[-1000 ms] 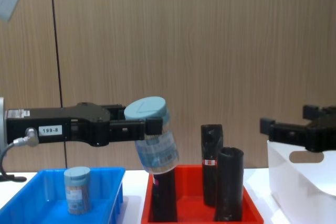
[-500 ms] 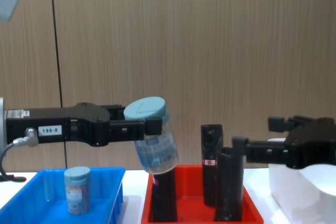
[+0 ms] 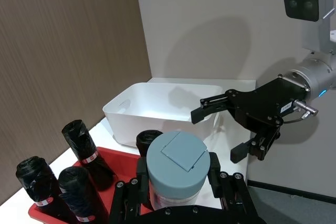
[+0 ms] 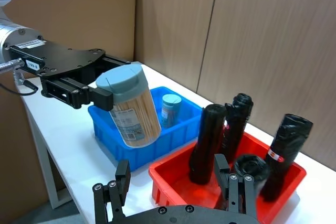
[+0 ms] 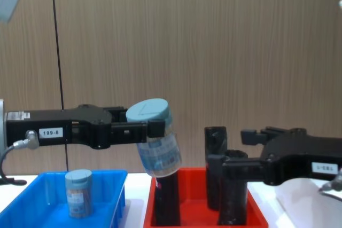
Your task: Pick the cotton swabs from the blue box and place them into the white box.
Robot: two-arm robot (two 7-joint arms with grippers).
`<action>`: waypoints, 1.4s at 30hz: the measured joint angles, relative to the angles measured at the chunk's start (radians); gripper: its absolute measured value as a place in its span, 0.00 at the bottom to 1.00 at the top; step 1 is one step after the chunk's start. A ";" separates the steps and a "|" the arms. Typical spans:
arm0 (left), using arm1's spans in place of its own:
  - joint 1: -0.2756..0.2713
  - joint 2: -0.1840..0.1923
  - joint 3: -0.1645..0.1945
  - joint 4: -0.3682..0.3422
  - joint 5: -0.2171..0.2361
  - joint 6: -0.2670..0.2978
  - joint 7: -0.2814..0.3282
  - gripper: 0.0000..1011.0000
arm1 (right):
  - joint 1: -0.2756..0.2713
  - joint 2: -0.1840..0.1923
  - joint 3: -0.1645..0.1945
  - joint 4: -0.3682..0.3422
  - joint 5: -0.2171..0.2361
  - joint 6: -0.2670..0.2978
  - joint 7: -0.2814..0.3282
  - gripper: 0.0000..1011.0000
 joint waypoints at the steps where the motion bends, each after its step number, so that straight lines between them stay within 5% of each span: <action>1: 0.000 0.000 0.000 0.000 0.000 0.000 0.000 0.66 | 0.003 -0.002 -0.002 0.003 -0.001 0.000 0.002 0.99; 21: 0.000 0.000 0.000 0.000 0.000 0.000 0.000 0.66 | 0.087 -0.068 -0.046 0.093 -0.052 0.009 0.039 0.99; 42: 0.000 0.000 0.000 0.000 0.000 0.000 0.000 0.66 | 0.122 -0.115 -0.088 0.127 -0.039 -0.034 0.060 0.99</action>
